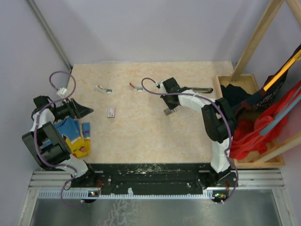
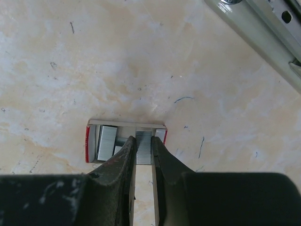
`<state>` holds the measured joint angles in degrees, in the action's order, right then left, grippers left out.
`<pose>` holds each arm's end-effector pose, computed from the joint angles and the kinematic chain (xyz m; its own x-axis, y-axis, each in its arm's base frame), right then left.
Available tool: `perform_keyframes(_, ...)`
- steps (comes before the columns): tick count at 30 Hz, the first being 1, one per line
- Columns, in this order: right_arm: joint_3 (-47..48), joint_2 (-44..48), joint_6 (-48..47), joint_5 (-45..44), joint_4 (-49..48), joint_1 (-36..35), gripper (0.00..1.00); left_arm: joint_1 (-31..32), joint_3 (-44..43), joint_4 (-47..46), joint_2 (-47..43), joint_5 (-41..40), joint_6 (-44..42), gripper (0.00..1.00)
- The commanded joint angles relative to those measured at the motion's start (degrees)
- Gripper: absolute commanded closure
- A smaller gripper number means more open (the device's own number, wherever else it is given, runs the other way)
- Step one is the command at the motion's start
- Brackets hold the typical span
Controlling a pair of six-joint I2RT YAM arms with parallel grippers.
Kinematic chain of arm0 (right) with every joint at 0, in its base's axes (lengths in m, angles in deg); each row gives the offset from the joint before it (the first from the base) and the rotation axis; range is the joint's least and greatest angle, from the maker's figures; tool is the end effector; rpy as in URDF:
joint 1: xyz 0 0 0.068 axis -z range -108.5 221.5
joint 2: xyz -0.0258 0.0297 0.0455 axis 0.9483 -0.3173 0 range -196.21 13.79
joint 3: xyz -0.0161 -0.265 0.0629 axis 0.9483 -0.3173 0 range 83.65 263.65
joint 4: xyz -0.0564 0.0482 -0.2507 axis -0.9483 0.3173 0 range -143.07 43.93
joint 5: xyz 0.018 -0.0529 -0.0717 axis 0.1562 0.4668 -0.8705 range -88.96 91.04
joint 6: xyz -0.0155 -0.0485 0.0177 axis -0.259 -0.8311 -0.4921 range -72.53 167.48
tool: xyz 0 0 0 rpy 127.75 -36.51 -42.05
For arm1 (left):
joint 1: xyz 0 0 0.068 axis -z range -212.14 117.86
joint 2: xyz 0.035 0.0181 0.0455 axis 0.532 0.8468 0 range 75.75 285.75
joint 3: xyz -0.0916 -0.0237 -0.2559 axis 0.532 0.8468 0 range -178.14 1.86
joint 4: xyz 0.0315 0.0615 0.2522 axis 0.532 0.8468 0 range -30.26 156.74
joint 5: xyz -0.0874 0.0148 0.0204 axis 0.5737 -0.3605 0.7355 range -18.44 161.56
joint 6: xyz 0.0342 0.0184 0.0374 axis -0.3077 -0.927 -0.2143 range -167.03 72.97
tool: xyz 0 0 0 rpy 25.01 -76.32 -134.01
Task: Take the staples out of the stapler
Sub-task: Place the staple in the staple box.
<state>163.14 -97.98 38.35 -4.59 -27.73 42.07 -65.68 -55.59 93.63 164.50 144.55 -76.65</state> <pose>0.3638 0.2012 0.1862 -0.6560 -0.5512 -0.5156 -0.5543 0.8155 -0.1666 0.2607 0.1320 0.2247 -0.5723 -0.2059 -0.7938 0.5241 0.6526 -0.5471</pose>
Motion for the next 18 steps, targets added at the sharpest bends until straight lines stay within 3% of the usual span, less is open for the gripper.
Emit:
perform_keyframes(1,-0.4,3.6,1.7,-0.7,-1.7,0.8,0.86,-0.5,-1.1,0.7,0.3,1.3,-0.9,0.00)
perform_keyframes(18,-1.2,3.4,4.0,0.4,-0.8,1.0,0.87,-0.5,-1.1,0.6,0.6,1.4,-1.0,0.00)
